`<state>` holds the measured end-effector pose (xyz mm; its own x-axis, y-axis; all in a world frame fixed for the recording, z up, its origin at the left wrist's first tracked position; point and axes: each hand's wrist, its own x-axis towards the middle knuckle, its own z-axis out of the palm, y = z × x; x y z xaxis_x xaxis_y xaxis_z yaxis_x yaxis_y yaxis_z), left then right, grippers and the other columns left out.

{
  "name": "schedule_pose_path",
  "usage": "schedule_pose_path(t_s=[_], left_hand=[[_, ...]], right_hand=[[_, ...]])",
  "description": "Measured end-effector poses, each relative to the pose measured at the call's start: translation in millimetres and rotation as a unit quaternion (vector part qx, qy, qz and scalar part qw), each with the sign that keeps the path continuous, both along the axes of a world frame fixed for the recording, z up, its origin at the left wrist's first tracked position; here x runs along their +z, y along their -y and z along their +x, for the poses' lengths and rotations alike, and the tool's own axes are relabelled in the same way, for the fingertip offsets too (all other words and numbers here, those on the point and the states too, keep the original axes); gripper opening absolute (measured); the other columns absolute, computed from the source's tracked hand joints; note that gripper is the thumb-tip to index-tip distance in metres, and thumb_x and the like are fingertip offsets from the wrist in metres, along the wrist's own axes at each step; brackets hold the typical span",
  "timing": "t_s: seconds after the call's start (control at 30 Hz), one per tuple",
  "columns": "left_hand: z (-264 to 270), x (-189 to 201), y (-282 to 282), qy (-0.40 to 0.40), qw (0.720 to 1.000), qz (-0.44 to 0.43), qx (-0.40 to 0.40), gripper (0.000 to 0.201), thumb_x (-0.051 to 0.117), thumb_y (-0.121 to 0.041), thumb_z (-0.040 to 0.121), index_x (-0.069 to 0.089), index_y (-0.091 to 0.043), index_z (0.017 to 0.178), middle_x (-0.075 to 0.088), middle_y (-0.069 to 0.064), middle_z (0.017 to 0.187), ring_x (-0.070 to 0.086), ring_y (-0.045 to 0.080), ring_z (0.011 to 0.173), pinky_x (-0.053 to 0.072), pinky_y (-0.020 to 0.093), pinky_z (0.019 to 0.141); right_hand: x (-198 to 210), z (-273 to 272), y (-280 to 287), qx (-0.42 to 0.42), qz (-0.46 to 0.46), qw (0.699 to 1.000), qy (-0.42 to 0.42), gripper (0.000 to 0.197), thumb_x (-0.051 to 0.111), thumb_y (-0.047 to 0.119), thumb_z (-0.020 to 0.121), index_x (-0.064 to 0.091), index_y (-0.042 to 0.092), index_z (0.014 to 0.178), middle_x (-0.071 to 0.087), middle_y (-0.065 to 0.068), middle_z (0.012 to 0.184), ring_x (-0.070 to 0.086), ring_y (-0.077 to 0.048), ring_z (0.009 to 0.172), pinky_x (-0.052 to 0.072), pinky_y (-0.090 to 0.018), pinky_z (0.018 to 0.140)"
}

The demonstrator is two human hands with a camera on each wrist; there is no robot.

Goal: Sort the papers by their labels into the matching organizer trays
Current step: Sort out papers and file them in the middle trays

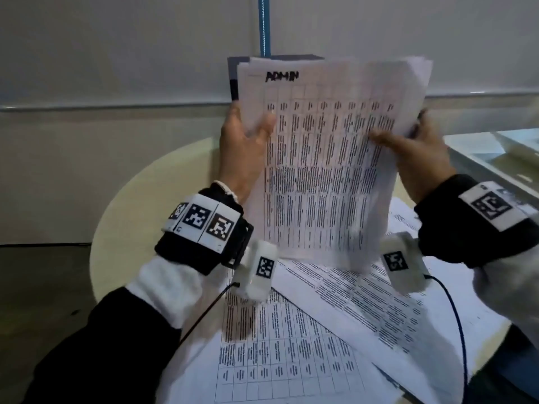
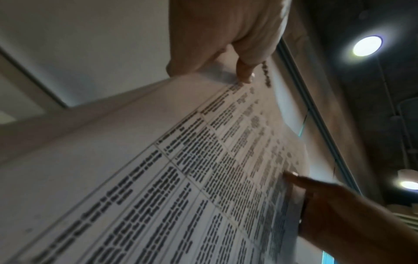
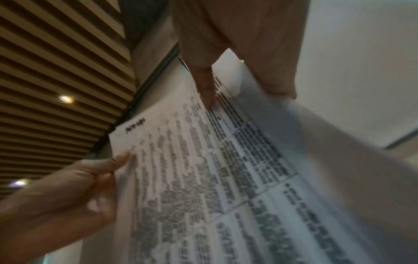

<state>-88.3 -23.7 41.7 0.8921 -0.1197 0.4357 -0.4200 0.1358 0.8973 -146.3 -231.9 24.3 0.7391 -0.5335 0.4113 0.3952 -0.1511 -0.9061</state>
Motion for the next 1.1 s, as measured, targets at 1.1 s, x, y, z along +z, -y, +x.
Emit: schedule_pose_path(t_s=[1.1], left_hand=[[28.9, -32.3, -8.7, -0.146, 0.987, 0.063, 0.018, 0.020, 0.050, -0.023, 0.090, 0.058, -0.016, 0.107, 0.067, 0.006, 0.112, 0.065, 0.026, 0.102, 0.051, 0.049, 0.092]], right_hand=[[-6.1, 0.9, -20.2, -0.142, -0.261, 0.950, -0.093, 0.030, 0.042, 0.001, 0.090, 0.041, 0.001, 0.120, 0.058, -0.015, 0.112, 0.056, -0.025, 0.096, 0.045, -0.032, 0.079]])
